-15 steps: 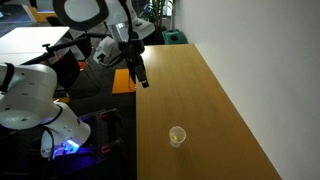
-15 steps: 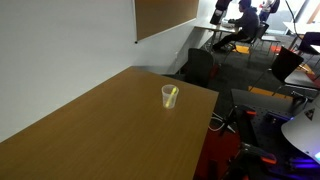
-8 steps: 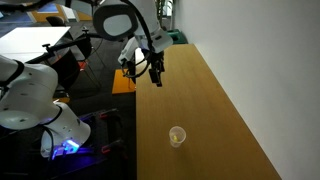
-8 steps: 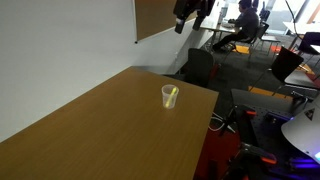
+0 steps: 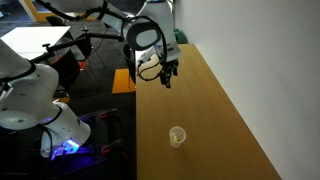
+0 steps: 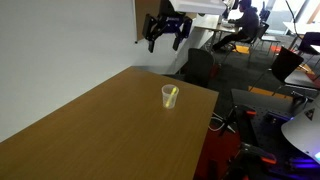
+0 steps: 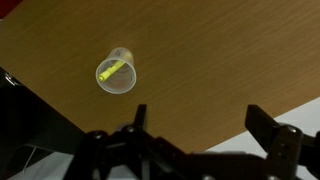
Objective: Take the yellow marker out of the clear cup
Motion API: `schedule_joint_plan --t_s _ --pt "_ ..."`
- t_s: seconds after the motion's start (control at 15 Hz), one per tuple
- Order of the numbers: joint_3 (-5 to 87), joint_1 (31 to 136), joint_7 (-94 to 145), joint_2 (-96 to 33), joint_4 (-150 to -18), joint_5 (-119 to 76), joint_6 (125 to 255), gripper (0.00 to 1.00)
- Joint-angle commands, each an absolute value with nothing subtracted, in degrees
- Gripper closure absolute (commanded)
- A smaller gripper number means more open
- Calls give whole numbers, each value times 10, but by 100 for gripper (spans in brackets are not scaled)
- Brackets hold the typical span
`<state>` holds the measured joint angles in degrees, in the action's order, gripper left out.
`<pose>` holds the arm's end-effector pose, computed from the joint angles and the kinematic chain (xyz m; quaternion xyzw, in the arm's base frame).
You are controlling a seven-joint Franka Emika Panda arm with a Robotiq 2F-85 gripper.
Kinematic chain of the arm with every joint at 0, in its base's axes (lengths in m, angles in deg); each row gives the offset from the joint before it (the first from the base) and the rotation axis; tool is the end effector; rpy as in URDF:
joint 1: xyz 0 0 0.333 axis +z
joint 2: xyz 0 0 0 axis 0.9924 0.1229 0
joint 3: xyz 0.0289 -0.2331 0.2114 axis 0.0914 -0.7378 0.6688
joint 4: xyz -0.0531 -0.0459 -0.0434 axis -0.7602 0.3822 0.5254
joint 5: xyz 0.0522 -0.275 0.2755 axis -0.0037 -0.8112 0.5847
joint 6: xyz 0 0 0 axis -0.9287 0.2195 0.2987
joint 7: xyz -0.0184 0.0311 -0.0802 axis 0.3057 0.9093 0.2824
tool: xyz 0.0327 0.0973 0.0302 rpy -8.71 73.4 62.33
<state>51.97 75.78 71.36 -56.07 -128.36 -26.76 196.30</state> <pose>0.4978 -0.0006 0.3957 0.9167 -0.3802 0.1226 0.0060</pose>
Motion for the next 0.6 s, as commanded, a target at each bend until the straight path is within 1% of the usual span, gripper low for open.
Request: schedule_joint_plan --t_s 0.0,0.13,0.27,0.53 --pt "504 774 716 -555 -1279 -270 1962 0" --pt "503 775 716 -553 -1276 -270 1962 0" --pt "505 758 826 -572 -1290 -319 1957 0" --pt "492 749 971 -573 -1304 -379 1950 0"
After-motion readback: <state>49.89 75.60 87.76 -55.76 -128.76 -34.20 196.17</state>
